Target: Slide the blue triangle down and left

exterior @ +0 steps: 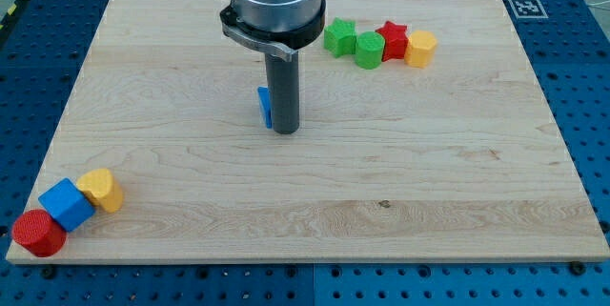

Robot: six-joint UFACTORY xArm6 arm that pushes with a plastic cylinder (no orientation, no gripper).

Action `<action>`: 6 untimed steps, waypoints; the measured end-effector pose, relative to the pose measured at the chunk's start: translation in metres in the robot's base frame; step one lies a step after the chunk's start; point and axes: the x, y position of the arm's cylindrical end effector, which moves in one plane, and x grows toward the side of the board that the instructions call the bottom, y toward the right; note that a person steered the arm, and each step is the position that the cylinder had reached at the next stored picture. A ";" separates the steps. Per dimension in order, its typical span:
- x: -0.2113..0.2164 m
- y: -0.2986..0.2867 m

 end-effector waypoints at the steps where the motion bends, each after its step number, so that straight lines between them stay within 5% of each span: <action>1: -0.004 0.017; 4: -0.051 0.035; 6: -0.044 0.013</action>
